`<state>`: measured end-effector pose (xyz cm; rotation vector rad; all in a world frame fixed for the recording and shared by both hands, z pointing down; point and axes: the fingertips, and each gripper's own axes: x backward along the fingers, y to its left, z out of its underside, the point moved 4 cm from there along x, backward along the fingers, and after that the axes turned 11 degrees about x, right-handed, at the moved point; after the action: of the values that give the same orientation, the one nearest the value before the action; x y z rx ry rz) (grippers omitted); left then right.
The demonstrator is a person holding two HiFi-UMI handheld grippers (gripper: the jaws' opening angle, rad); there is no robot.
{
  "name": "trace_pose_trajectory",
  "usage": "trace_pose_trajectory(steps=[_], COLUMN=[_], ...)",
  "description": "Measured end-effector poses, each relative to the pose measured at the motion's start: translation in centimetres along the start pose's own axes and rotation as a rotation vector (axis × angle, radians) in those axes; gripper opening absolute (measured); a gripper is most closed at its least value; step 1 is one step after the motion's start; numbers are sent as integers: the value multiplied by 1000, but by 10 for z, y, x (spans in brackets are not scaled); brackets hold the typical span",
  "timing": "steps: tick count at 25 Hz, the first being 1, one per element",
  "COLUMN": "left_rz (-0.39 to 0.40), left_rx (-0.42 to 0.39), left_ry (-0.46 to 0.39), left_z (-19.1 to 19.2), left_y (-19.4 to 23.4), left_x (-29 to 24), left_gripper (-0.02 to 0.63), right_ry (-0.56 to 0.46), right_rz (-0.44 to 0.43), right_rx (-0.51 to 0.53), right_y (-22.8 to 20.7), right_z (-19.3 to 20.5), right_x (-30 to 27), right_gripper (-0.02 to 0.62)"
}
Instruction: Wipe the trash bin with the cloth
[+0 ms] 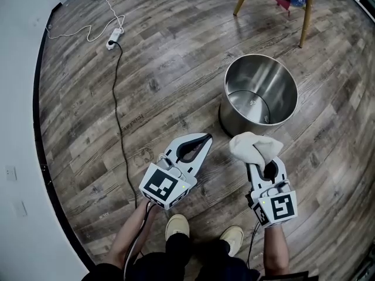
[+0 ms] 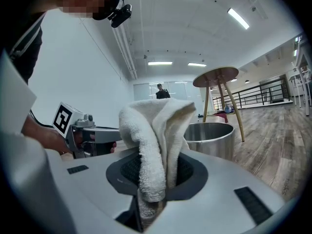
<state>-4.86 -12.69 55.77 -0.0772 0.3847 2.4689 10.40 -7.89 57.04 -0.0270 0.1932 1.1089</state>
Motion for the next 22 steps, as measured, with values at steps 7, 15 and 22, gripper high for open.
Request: trace_pose_trajectory(steps=[7, 15, 22], left_rz=[-18, -27, -30], left_rx=[31, 35, 32], left_ry=[-3, 10, 8], left_z=[-27, -86, -161], left_y=[-8, -28, -50], left_x=[8, 26, 42], left_gripper=[0, 0, 0], right_ry=[2, 12, 22], right_rz=[9, 16, 22], right_rx=[-6, -22, -14], right_y=[-3, -1, -5], right_z=[-31, -87, -162], right_x=[16, 35, 56], right_gripper=[83, 83, 83])
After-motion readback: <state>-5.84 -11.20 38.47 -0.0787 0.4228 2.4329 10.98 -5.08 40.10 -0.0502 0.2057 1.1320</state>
